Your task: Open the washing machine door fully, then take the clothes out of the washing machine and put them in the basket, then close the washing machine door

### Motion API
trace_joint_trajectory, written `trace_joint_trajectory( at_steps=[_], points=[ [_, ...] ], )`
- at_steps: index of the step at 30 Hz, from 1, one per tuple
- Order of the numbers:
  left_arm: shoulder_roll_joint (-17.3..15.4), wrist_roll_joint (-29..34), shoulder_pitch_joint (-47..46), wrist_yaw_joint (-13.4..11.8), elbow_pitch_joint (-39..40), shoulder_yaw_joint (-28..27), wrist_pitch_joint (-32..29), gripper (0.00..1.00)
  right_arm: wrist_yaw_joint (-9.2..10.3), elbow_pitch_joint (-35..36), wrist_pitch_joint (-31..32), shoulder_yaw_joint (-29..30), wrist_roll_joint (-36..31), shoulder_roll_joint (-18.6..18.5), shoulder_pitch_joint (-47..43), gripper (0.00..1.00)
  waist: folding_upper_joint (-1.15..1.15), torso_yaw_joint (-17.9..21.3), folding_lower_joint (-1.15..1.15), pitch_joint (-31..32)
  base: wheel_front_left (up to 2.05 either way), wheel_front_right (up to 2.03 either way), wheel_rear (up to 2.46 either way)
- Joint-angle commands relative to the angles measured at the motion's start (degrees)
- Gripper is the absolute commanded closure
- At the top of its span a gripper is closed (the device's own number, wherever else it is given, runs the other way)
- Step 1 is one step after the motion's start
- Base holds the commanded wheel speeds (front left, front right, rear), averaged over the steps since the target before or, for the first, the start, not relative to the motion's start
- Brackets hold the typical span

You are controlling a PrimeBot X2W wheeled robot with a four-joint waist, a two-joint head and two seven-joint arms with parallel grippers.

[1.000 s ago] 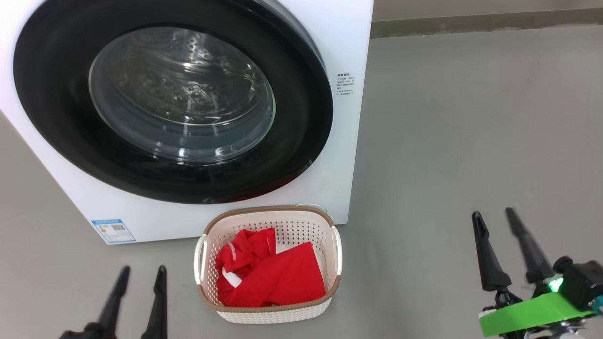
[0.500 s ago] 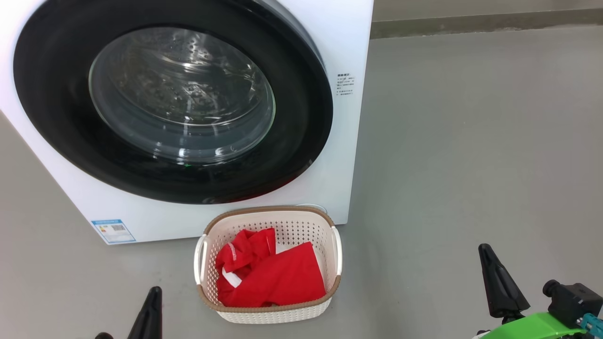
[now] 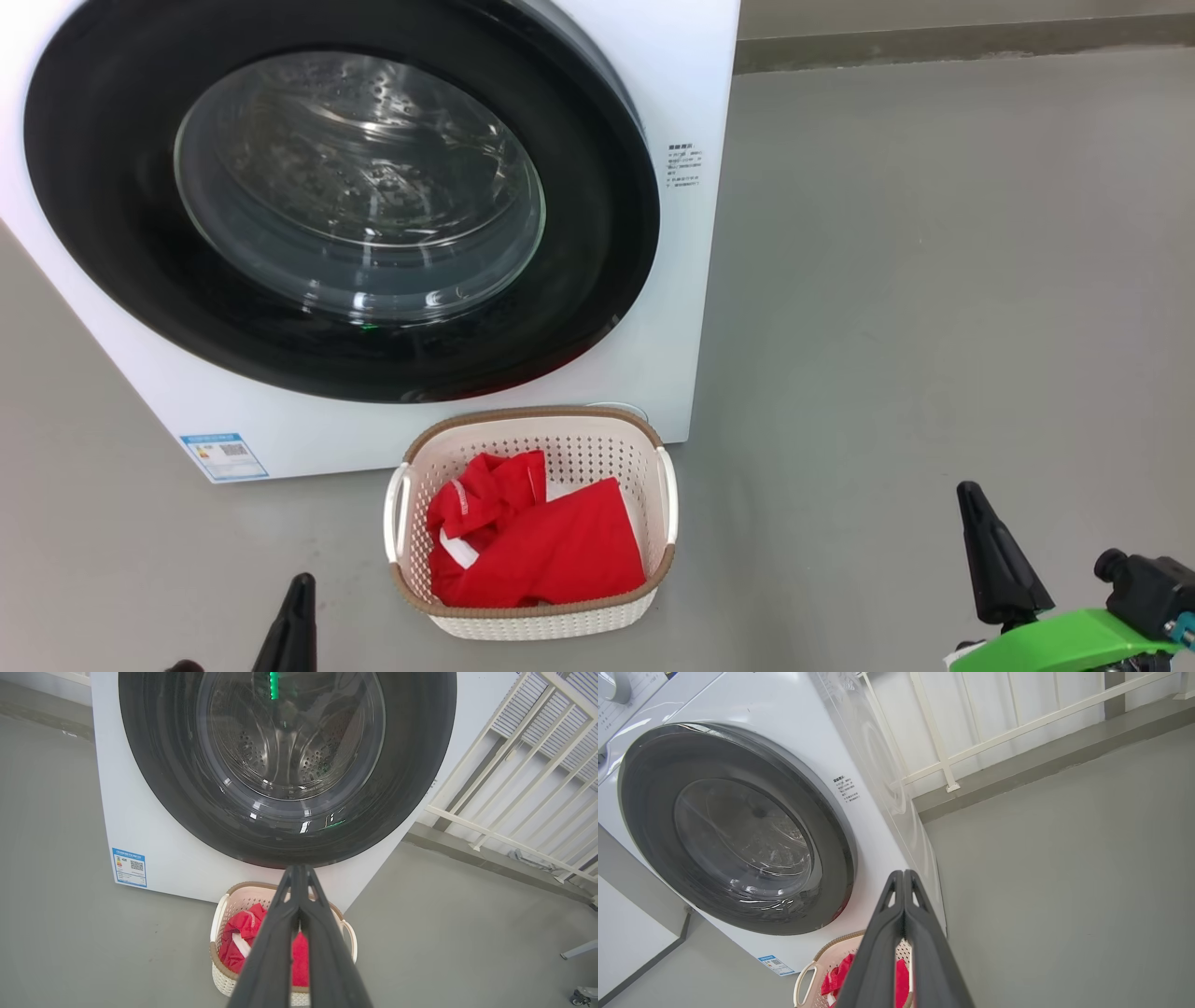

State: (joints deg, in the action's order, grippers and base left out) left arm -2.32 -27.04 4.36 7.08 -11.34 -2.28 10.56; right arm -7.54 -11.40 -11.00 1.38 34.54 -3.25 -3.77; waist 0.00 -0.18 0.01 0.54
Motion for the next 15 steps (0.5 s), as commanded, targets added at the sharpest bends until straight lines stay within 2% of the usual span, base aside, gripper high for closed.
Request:
trace_joint_trajectory(
  at_steps=[1,15],
  points=[
    [-0.5,-1.9,-2.5,0.1,1.1,-0.9,-0.5,1.0,0.01,1.2,0.4,0.4,1.7,-0.5,2.6,1.0,0.0,0.0,-0.01,0.0,0.0,0.0,0.0],
    [-0.5,-10.8,-3.6,0.1,0.6,-1.4,-2.9,1.0,0.02,0.6,2.7,1.0,9.6,-0.4,3.6,1.0,0.0,0.0,-0.01,-0.1,0.0,0.0,0.0]
  ],
)
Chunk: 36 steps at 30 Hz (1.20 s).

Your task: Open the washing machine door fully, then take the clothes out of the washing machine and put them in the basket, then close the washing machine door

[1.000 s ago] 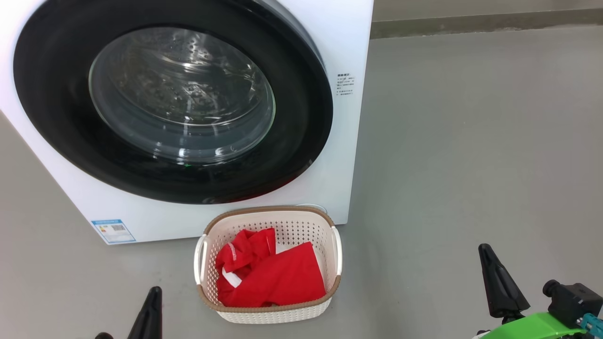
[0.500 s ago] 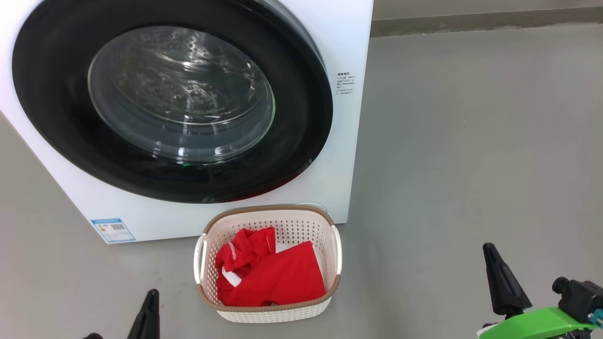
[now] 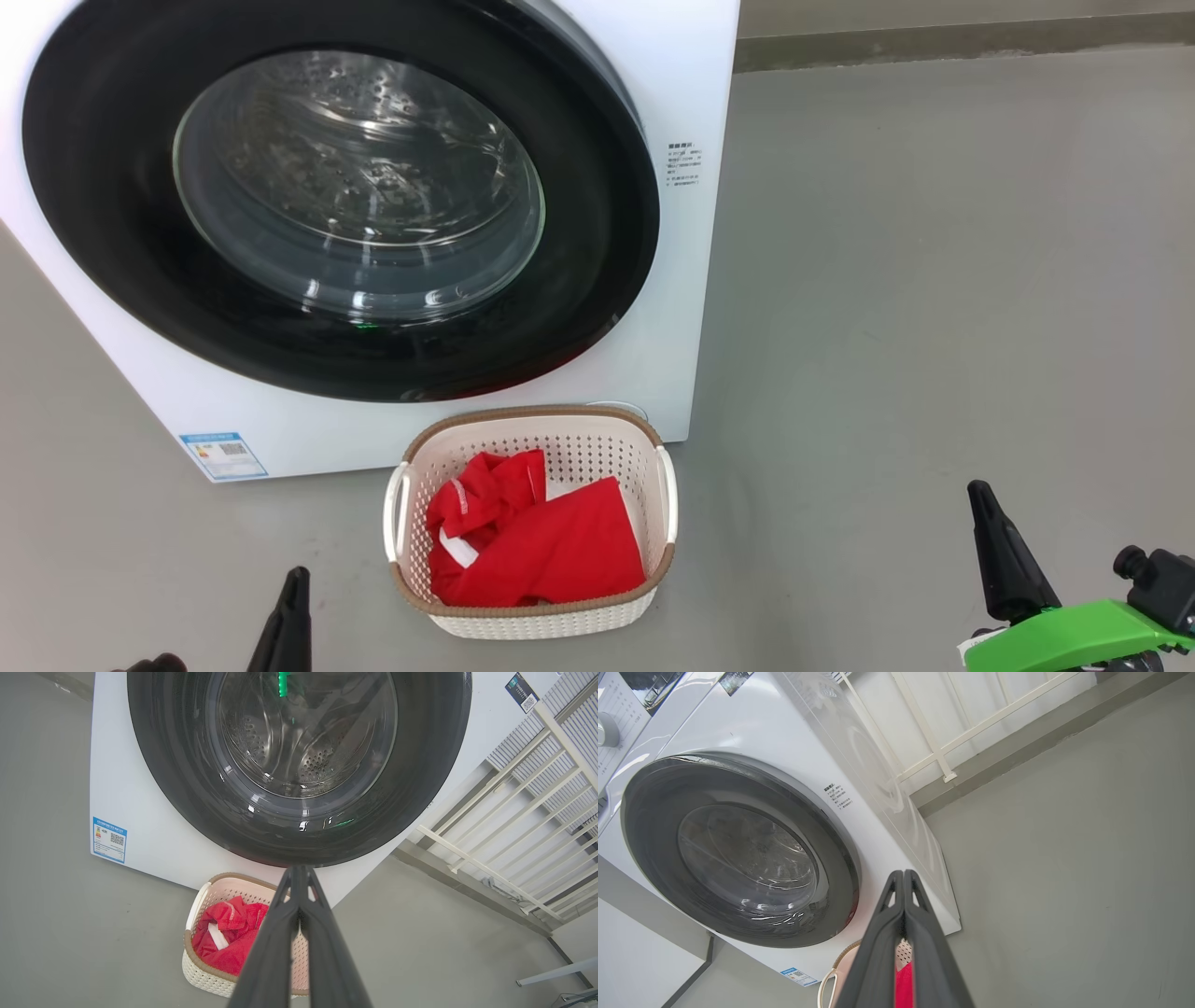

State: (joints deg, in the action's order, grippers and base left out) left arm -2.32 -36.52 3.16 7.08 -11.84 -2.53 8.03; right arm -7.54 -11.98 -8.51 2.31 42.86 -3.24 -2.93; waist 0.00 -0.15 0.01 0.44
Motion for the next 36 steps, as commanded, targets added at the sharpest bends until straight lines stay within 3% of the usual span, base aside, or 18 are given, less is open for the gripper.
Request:
trace_joint_trajectory(
  at_steps=[1,36],
  points=[
    [-0.5,-1.9,-2.5,0.1,1.1,-1.1,-0.5,1.0,0.02,1.2,0.4,0.1,1.9,-0.4,2.9,1.0,0.0,0.0,-0.01,0.0,0.0,0.0,0.0],
    [-0.5,-24.0,-5.3,0.2,-0.3,-2.3,-6.3,1.0,0.03,-0.1,6.3,1.6,21.5,-0.2,5.4,1.0,0.0,0.1,-0.01,-0.3,0.0,0.0,0.0]
  ],
)
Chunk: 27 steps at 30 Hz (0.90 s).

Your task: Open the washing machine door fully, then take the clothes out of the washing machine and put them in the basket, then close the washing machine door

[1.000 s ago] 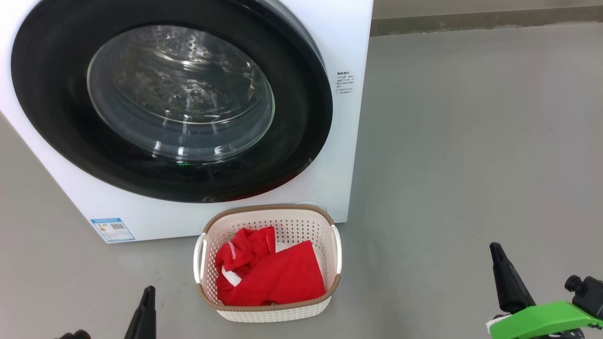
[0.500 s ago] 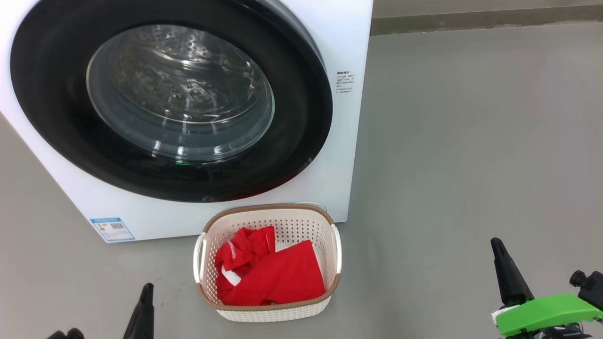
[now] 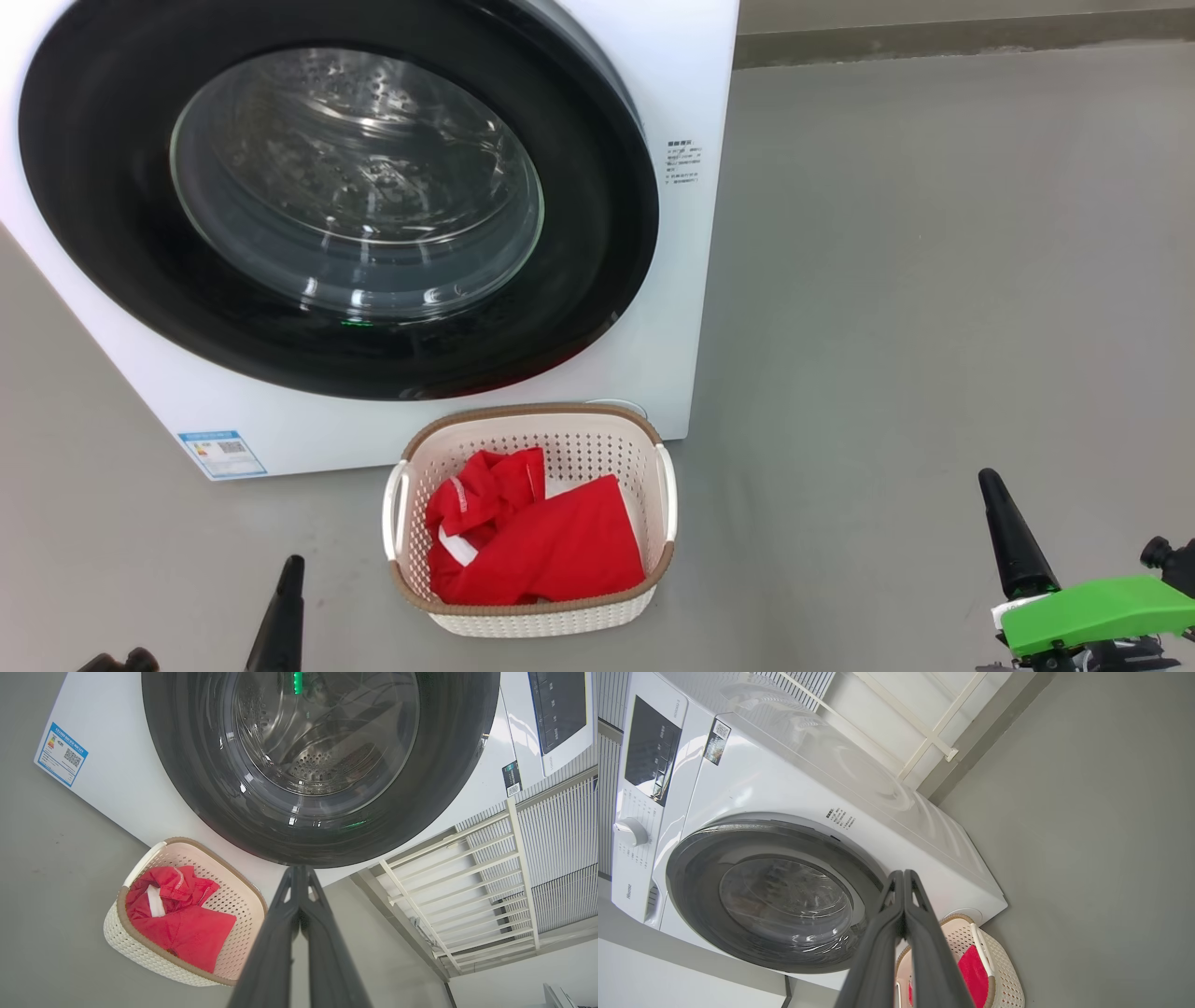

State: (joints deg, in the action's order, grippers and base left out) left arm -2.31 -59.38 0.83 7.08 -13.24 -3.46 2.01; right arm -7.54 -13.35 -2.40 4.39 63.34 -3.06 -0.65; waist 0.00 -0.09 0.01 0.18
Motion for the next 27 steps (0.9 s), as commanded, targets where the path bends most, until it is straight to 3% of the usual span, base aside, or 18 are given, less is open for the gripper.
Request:
trace_joint_trajectory(
  at_steps=[1,27],
  points=[
    [-0.5,-1.7,-3.1,0.2,1.1,-1.4,-0.4,1.0,0.03,1.2,0.3,-0.4,1.6,-0.4,3.2,1.0,0.0,0.0,0.0,0.0,0.0,0.0,0.0],
    [-0.5,-17.5,-5.1,0.3,0.1,-2.3,-4.6,1.0,0.04,0.3,4.6,0.8,15.5,-0.2,5.0,1.0,0.0,0.0,0.0,-0.2,0.0,0.0,0.0]
  ],
)
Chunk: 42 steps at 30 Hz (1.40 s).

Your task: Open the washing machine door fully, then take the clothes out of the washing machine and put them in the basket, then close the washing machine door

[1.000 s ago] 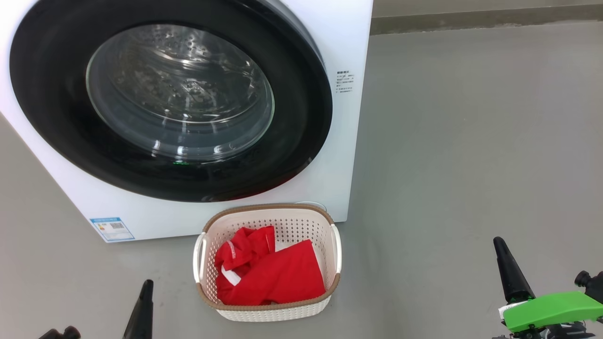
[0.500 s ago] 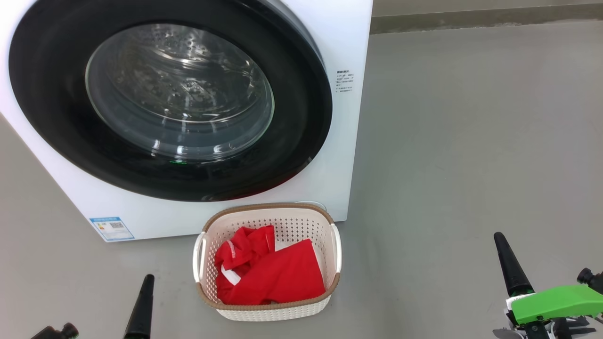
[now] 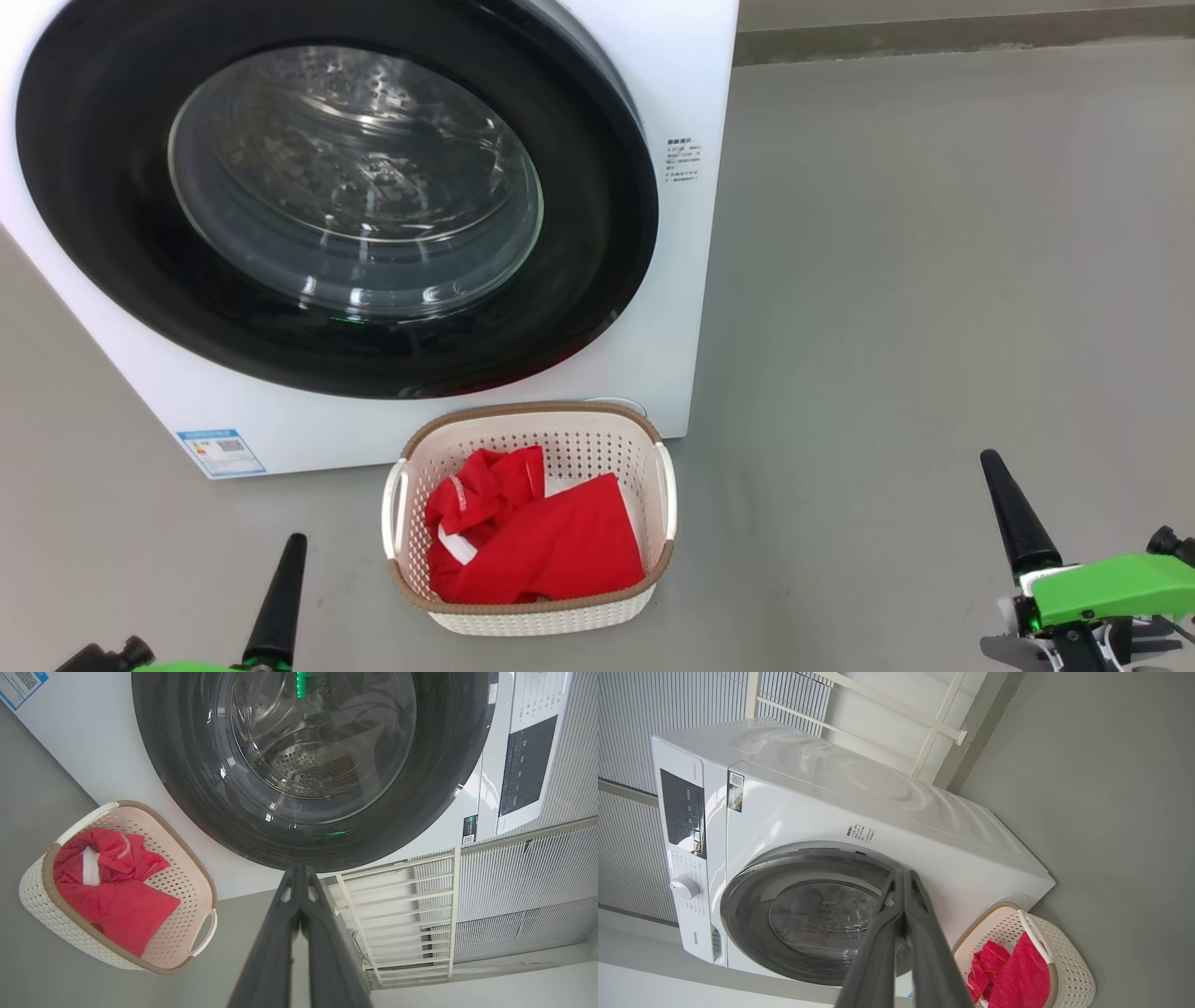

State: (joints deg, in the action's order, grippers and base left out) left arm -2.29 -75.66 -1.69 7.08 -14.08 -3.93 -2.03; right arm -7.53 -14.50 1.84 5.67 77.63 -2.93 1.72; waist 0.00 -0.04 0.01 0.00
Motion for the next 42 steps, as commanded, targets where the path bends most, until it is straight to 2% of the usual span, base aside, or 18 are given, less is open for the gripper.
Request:
trace_joint_trajectory(
  at_steps=[1,24,42],
  points=[
    [-0.6,-1.9,-2.6,0.3,0.9,-1.9,-0.7,1.0,0.03,1.4,0.5,-0.5,1.8,-0.3,2.7,1.0,0.0,0.0,0.0,0.0,0.0,0.0,0.0],
    [-0.6,-16.4,-4.5,0.4,0.0,-2.6,-4.5,1.0,0.04,0.5,4.4,0.6,14.6,-0.1,4.4,1.0,0.0,0.0,0.0,-0.2,0.0,0.0,0.0],
    [-0.6,-16.5,-4.5,0.4,0.0,-2.6,-4.5,1.0,0.04,0.5,4.5,0.7,14.7,-0.1,4.5,1.0,0.0,0.0,0.0,-0.2,0.0,0.0,0.0]
  ],
)
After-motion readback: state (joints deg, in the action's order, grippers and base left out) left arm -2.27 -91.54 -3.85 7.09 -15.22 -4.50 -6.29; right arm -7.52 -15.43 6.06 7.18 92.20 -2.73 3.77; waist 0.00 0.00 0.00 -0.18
